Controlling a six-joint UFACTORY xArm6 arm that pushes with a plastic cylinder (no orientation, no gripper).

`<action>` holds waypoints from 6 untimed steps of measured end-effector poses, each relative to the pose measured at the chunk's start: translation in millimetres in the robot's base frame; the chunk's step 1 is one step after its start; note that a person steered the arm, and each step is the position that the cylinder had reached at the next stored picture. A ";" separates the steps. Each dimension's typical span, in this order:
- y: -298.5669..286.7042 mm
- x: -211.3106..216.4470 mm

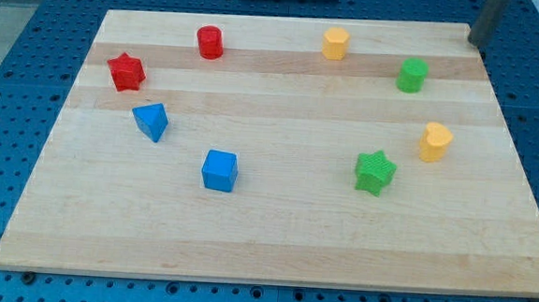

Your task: Point your arm towards yellow hexagon

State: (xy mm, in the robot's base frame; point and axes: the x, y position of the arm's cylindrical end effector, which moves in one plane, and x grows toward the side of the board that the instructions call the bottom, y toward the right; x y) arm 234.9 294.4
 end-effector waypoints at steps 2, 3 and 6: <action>-31.4 -2.8; -56.5 -2.7; -154.2 5.9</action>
